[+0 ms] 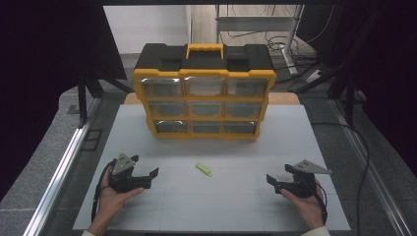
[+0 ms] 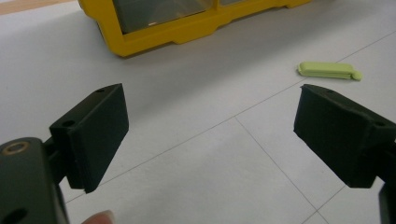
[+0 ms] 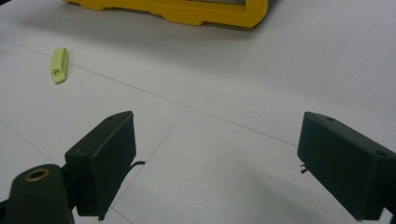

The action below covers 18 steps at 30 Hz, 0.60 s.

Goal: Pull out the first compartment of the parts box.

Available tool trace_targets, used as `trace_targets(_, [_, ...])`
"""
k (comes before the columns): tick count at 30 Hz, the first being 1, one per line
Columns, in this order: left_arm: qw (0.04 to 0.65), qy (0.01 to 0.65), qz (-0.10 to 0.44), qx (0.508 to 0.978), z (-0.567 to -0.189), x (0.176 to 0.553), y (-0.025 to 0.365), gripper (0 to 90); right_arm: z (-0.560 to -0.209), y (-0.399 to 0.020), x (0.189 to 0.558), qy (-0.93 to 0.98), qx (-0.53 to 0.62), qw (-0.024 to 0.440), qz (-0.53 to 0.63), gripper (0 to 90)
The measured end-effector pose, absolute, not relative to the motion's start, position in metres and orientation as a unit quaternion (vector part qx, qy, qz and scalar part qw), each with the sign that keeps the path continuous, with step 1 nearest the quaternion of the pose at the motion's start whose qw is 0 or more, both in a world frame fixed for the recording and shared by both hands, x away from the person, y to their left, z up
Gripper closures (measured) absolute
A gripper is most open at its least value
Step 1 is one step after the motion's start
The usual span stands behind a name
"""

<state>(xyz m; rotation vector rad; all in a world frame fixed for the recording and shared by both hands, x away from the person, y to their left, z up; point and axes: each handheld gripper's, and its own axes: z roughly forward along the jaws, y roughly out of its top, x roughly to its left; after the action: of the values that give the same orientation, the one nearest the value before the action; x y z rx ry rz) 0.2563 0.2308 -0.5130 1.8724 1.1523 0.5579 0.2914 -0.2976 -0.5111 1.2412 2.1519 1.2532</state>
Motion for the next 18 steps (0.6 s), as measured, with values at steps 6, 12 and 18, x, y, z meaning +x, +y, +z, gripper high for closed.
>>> trace_targets(6, [0.419, 0.453, 0.229, 0.753, -0.5116, 0.2561, 0.2277, 10.4, -0.5103, -0.2981, 0.291, 0.763, 0.435, 0.183, 0.441, 11.8])
trace_targets(12, [0.42, 0.45, 0.236, 0.752, -0.5093, 0.2523, 0.226, 10.2, -0.512, -0.2937, 0.2883, 0.773, 0.426, 0.185, 0.433, 11.8])
trace_targets(18, [0.414, 0.448, 0.239, 0.756, -0.5105, 0.2503, 0.2247, 9.7, -0.5111, -0.2931, 0.2872, 0.773, 0.424, 0.186, 0.435, 11.8])
